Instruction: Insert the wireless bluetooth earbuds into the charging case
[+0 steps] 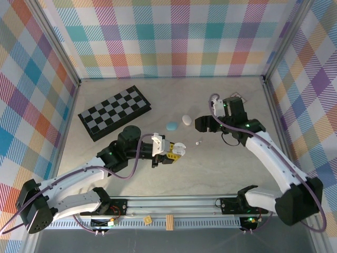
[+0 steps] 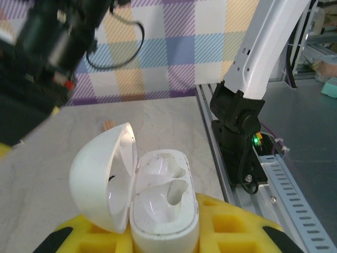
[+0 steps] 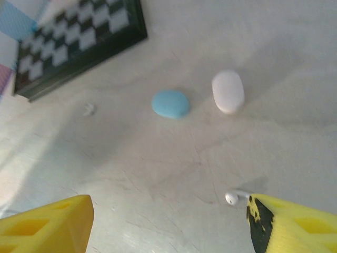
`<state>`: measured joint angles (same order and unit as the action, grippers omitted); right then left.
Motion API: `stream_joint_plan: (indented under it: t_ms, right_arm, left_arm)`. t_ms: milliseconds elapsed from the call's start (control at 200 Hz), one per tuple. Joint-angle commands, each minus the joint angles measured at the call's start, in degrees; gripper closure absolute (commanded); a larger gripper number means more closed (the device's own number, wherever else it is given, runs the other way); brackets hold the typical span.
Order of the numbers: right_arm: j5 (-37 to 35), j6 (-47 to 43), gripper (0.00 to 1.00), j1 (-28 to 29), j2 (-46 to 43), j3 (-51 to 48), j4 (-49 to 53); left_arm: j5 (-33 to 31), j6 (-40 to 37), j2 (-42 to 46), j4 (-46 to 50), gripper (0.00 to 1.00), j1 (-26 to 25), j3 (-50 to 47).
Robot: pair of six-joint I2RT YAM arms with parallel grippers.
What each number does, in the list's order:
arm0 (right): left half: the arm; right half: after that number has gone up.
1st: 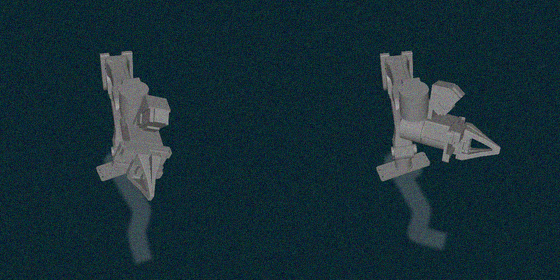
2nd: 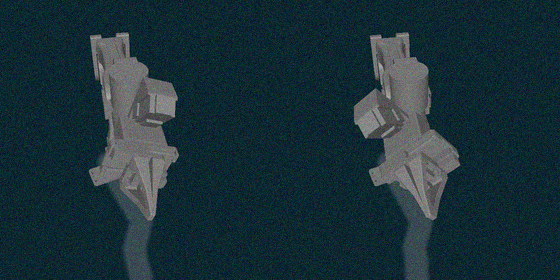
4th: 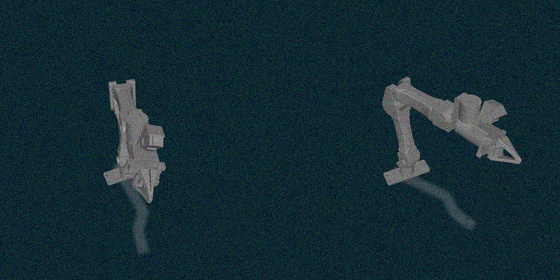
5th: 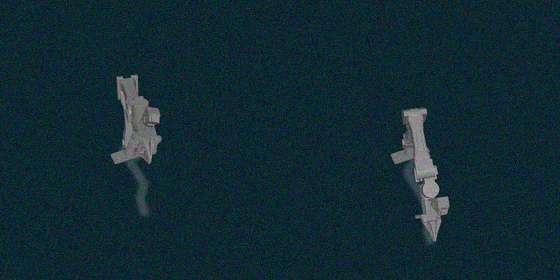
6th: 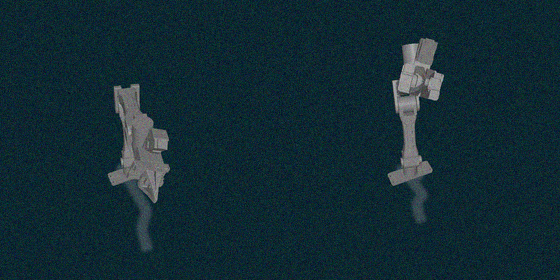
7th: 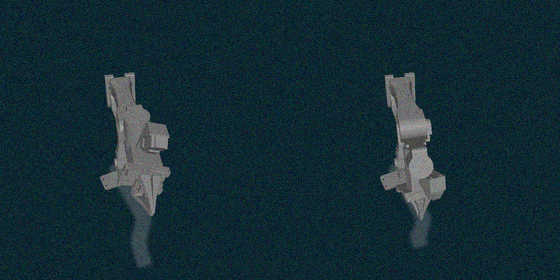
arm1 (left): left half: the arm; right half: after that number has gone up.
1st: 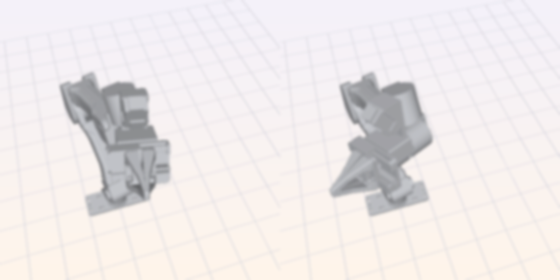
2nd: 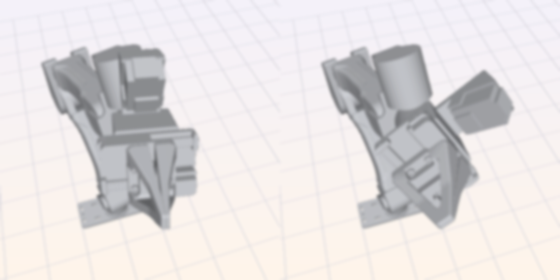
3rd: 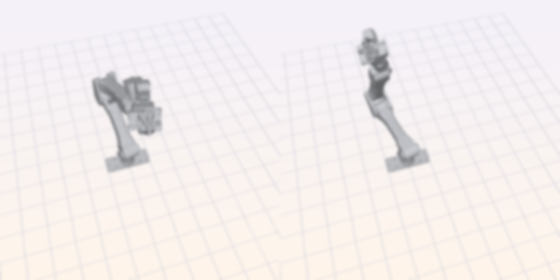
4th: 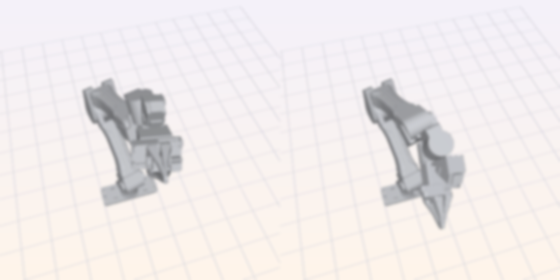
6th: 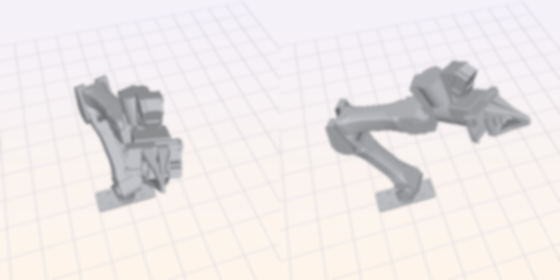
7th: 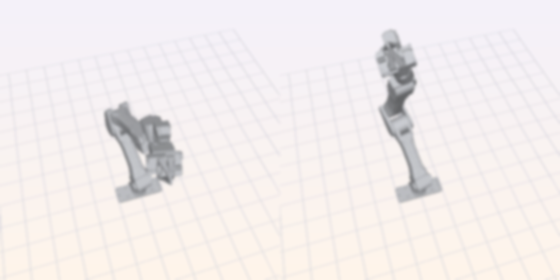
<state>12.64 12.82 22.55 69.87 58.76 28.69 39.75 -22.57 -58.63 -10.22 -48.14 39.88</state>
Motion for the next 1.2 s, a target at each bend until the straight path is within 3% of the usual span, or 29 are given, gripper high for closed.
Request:
stream_joint_plan:
  t_ms: [0, 305, 680, 855, 1195]
  right_arm:
    - [1.4, -1.3, 0.24, 0.0, 4.9, -0.2, 1.9]
    - [3.7, -6.6, 0.25, 0.0, 26.5, 6.9, 3.0]
    - [3.9, -11.0, 0.27, 0.0, 40.2, 14.1, 5.5]
    - [4.8, -10.8, 0.27, 0.0, 42.1, 13.3, 6.9]
    - [5.7, -8.7, 0.28, 0.1, 33.6, 2.9, 6.3]
  left_arm:
    - [-0.3, 0.9, 1.6, -4.4, 0.93, -0.4, -1.3]
    - [-0.6, 9.1, 0.9, -17.9, 0.95, -0.3, -5.0]
    - [-0.9, 10.3, 0.2, -19.0, 0.95, -0.4, -5.1]
    - [-1.2, 10.7, -0.3, -18.5, 0.95, -0.4, -4.3]
    - [-5.2, 12.2, -0.8, -20.5, 0.95, -0.4, -4.7]
